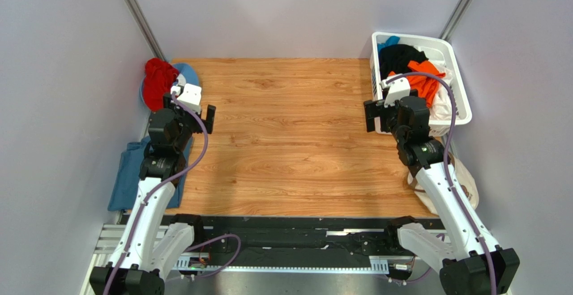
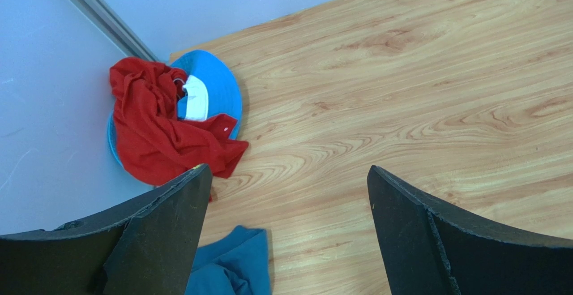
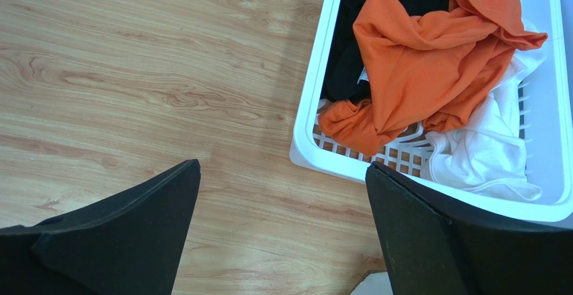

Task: Fold and stack the t-shirts
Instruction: Grab the tshirt from the pile

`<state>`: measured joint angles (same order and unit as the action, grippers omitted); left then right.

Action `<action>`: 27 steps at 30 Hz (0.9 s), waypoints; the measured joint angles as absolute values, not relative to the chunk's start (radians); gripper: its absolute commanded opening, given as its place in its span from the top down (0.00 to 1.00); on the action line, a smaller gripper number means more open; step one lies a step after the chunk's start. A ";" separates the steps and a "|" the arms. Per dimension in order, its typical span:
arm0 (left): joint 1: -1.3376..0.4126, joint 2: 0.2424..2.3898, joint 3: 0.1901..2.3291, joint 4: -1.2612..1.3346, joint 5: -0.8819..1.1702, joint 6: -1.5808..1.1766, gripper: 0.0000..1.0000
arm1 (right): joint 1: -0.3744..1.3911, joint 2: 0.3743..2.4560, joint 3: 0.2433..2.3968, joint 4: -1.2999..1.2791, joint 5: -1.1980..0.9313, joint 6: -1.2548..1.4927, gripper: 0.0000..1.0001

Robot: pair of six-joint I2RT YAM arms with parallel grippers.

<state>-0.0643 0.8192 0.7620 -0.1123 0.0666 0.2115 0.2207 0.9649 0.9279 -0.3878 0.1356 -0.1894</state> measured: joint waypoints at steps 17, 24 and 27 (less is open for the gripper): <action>-0.064 0.868 0.744 -0.116 0.023 0.249 0.01 | 0.210 1.097 0.957 -0.346 0.347 -0.281 0.00; -0.064 0.959 0.748 -0.109 0.018 0.272 0.01 | 0.111 1.364 1.214 -0.364 0.355 -0.337 0.09; -0.064 1.008 0.764 -0.109 0.019 0.278 0.01 | 0.035 1.496 1.371 -0.390 0.321 -0.336 0.17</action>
<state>-0.0643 1.0077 0.7643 -0.1089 0.0189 0.2783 0.0353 1.4960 1.3708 -0.3901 0.3214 -0.3363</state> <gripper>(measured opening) 0.992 0.901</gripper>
